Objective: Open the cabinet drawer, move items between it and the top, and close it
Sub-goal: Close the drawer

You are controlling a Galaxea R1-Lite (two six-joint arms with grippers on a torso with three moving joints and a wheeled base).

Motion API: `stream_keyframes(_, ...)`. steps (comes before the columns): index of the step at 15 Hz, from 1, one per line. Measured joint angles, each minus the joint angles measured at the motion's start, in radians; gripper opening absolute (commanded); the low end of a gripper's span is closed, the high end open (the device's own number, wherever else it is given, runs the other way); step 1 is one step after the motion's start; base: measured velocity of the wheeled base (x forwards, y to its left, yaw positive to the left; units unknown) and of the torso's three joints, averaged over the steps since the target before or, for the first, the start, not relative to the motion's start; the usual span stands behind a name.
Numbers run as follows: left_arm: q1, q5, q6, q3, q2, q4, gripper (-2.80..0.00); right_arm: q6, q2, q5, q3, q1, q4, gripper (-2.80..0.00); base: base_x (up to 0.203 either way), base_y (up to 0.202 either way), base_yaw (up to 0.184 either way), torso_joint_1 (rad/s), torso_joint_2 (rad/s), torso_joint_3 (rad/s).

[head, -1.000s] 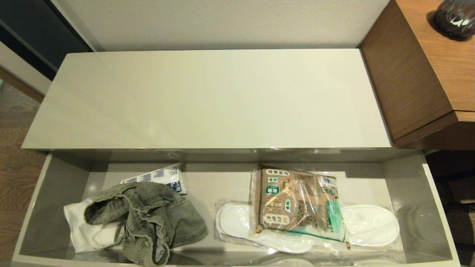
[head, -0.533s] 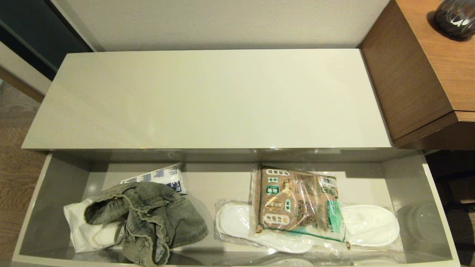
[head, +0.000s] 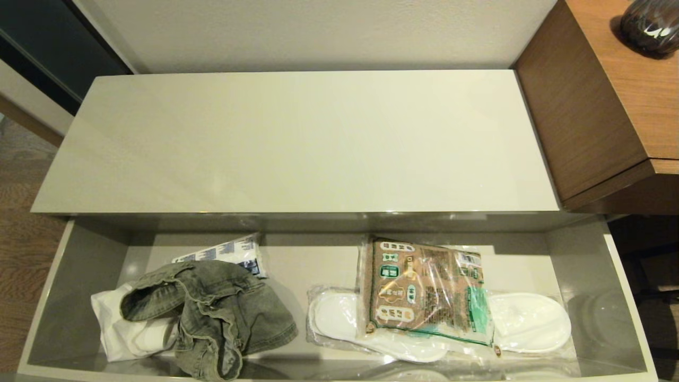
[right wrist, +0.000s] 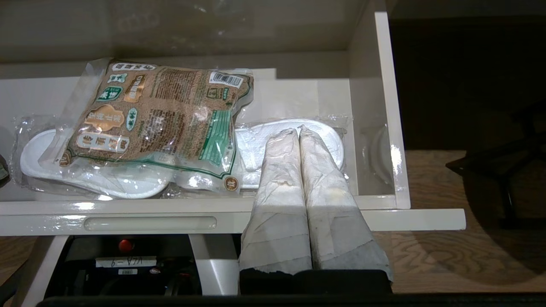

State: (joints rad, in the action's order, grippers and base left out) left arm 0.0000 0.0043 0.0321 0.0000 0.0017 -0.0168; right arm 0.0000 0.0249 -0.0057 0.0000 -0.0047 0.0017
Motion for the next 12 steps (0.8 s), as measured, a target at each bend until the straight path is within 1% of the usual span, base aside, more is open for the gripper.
stream_keyframes(12, 0.0, 0.0, 0.0, 0.0, 0.0, 0.0, -2.8, 0.0, 0.0, 0.001, 0.0, 0.0, 0.001, -2.8, 0.0, 0.0, 0.0, 0.0, 0.0, 0.0)
